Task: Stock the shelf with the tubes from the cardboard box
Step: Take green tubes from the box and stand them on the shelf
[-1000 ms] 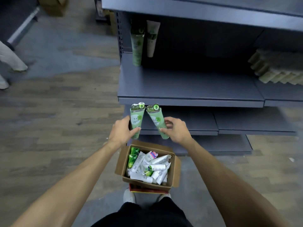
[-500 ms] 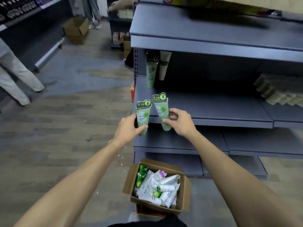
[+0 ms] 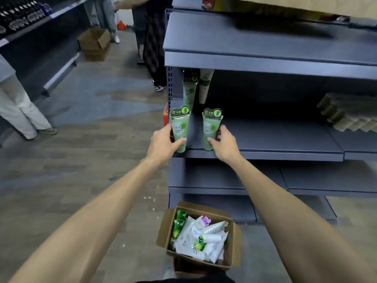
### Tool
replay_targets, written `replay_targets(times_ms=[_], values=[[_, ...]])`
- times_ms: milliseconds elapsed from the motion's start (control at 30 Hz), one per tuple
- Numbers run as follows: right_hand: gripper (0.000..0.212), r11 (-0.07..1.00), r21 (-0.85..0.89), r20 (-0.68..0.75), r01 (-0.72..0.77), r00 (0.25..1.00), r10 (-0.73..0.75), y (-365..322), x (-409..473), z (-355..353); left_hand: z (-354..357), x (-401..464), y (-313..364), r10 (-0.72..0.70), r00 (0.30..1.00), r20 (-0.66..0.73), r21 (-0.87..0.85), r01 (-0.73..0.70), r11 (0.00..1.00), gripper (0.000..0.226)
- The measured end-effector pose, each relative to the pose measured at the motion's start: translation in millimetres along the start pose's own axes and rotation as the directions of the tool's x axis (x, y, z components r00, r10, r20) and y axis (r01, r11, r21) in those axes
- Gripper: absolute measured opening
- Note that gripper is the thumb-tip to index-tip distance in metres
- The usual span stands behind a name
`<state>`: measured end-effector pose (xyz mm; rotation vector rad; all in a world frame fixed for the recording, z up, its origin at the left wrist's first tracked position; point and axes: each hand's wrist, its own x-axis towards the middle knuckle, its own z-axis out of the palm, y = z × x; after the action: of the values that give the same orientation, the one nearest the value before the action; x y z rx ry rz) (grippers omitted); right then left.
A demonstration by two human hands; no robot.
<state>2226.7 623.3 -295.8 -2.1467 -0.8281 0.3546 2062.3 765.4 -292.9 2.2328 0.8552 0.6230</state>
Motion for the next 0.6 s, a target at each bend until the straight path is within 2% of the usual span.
replay_targets(times_ms=[333,600], values=[[0.021,0.999,0.05,-0.042,0.003,0.999,-0.001,9,6,11,11,26,-8,-0.015,0.999,0.041,0.052,0.013,0.999,0.036],[0.021,0.998,0.068,-0.053,-0.004,0.999,0.007,9,8,12,23,46,-5,0.02,0.999,0.038,0.014,-0.02,1.0,0.033]])
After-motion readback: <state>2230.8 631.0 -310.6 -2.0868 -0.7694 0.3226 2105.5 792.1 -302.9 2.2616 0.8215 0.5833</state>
